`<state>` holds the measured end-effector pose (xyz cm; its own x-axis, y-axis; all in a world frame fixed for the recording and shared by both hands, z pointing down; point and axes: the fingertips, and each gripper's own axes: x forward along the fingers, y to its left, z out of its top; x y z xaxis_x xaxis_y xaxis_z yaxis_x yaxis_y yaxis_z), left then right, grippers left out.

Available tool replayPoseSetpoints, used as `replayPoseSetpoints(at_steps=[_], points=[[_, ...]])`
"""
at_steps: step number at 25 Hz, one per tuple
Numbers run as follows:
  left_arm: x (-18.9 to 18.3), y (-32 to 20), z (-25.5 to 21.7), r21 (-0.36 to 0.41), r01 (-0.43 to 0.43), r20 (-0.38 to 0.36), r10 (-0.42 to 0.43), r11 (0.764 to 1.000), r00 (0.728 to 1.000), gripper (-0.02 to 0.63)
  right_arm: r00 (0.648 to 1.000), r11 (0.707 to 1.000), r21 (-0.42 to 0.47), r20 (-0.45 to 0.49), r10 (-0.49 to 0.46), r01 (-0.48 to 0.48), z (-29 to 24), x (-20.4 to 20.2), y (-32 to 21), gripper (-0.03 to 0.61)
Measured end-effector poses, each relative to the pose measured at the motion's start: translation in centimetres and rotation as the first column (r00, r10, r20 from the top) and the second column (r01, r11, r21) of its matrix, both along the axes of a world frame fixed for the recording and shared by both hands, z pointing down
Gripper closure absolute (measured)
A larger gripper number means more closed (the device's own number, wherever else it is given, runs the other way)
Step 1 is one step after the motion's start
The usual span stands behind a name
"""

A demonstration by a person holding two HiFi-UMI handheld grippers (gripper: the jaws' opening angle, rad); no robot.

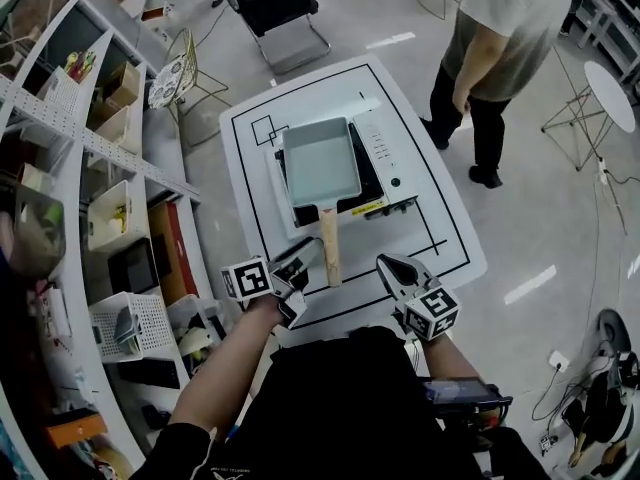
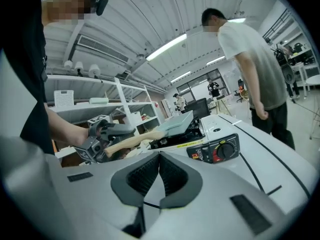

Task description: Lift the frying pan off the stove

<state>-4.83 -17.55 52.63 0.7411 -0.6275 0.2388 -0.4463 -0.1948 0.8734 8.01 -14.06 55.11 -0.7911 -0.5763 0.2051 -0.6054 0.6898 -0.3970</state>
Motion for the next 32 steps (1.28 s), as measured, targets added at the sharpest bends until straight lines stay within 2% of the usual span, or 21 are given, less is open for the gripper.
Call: replayPoseSetpoints(at_steps=[2,4,7,16,19,21,26,29,32], points=[[0.9,-0.4,0.2,-0.040,-0.025,-0.060,0.023,0.999,0.998,0.386,1.000,1.000,-0.008,0.004,-0.002,0.002,0.2,0.2,-0.3,0.552],[1.8,-0.7,0.6,-0.067,-0.066,-0.075,0.061,0.996,0.995,0.367,1.000,1.000,-0.013,0.006,0.001,-0.001,0.3,0.4,-0.5,0.554],[2.7,-1.2,1.2,-0.089,-0.104,-0.068,0.098,0.991,0.993,0.366,1.000,1.000,-0.024,0.011,0.008,-0.008,0.6,0.9,-0.7,0.553],[4.6,-2.8,1.5,-0.128,-0.156,-0.147,0.136,0.979,0.980,0.368,1.000,0.998,-0.055,0.003,0.019,-0.018,1.5,2.0,-1.3,0.552],[5.5,-2.5,0.8,-0.140,-0.172,-0.216,0.140,0.975,0.966,0.429,1.000,0.997,-0.072,0.007,0.030,-0.030,1.8,2.3,-1.4,0.552],[5.4,-2.5,1.0,-0.149,-0.167,-0.219,0.132,0.975,0.967,0.458,0.999,0.997,-0.076,0.014,0.032,-0.031,1.7,2.3,-1.5,0.553],[5.4,-2.5,0.9,-0.155,-0.163,-0.224,0.126,0.974,0.966,0.469,0.999,0.996,-0.084,0.020,0.028,-0.026,1.9,1.9,-1.6,0.554],[4.9,-2.3,1.6,-0.186,-0.141,-0.217,0.099,0.972,0.971,0.477,0.999,0.996,-0.085,0.020,0.028,-0.026,1.9,2.0,-1.7,0.552],[5.0,-2.5,1.0,-0.162,-0.142,-0.245,0.100,0.976,0.964,0.483,0.999,0.996,-0.084,0.020,0.028,-0.027,1.8,2.2,-1.6,0.552]])
